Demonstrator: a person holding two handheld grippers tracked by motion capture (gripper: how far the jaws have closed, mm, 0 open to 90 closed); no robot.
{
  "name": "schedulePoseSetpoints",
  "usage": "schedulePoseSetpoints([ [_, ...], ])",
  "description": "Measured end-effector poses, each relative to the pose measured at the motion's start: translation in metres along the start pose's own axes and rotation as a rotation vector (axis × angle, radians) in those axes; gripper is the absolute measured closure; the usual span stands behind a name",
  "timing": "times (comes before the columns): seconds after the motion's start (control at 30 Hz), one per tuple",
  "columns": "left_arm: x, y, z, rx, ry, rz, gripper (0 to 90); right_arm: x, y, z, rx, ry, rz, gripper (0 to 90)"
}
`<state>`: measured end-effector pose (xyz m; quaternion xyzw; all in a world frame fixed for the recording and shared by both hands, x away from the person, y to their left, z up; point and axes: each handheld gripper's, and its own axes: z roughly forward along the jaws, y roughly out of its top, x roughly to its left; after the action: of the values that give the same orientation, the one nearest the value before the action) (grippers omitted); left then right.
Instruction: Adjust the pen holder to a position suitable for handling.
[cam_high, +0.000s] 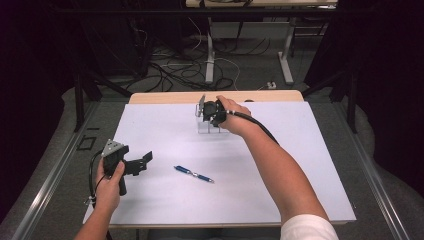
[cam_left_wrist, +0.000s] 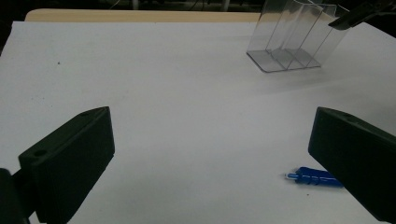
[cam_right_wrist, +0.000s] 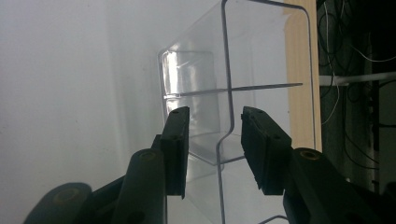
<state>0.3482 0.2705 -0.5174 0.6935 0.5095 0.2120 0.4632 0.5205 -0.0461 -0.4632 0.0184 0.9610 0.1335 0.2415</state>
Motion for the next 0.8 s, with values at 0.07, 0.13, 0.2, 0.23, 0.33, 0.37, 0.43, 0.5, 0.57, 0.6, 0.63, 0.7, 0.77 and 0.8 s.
schedulePoseSetpoints([
  [0.07,0.0003,-0.0001,0.0001,-0.001,0.000,0.000,0.4,0.0003,0.0009,0.0025,0.006,0.004,-0.007,63.2],
  [0.13,0.0003,-0.0001,0.0000,-0.002,0.000,0.000,0.4,0.0004,0.0016,0.0038,0.004,0.000,-0.017,63.4],
  [0.2,0.0004,-0.0001,0.0000,-0.001,0.000,0.000,0.4,0.0005,0.0023,0.0039,0.006,0.005,-0.012,63.8],
  [0.23,0.0004,-0.0001,0.0001,-0.001,0.000,0.000,0.4,0.0007,0.0026,0.0043,0.005,0.004,-0.009,64.1],
  [0.33,0.0003,-0.0003,0.0001,0.002,0.000,-0.002,0.4,0.0007,0.0034,0.0058,0.010,0.011,-0.017,65.2],
  [0.37,0.0002,-0.0003,0.0001,0.002,0.000,-0.001,0.4,0.0007,0.0034,0.0058,0.010,0.011,-0.017,65.2],
  [0.43,0.0002,-0.0003,0.0002,0.002,0.000,-0.001,0.4,0.0008,0.0032,0.0084,-0.005,0.012,-0.025,68.1],
  [0.5,0.0002,-0.0003,0.0001,0.000,0.001,-0.001,0.4,0.0011,0.0040,0.0070,0.022,0.016,-0.024,68.4],
  [0.57,0.0001,-0.0001,0.0001,-0.005,0.000,-0.004,0.4,0.0013,0.0043,0.0069,0.022,0.016,-0.027,71.5],
  [0.6,0.0001,-0.0001,0.0001,-0.005,0.000,-0.004,0.4,0.0012,0.0044,0.0063,0.023,0.019,-0.027,73.7],
  [0.63,0.0001,-0.0001,0.0000,-0.005,0.000,-0.005,0.4,0.0012,0.0044,0.0063,0.023,0.019,-0.027,73.7],
  [0.7,-0.0001,-0.0001,0.0002,-0.005,0.000,-0.005,0.4,0.0015,0.0045,0.0059,0.006,0.023,-0.022,80.0],
  [0.77,0.0000,-0.0001,0.0002,-0.004,0.000,-0.001,0.4,0.0014,0.0051,0.0046,0.017,0.023,-0.031,81.6],
  [0.8,0.0000,0.0000,0.0001,0.000,0.000,0.001,0.4,0.0015,0.0058,0.0035,0.028,0.029,-0.032,82.0],
])
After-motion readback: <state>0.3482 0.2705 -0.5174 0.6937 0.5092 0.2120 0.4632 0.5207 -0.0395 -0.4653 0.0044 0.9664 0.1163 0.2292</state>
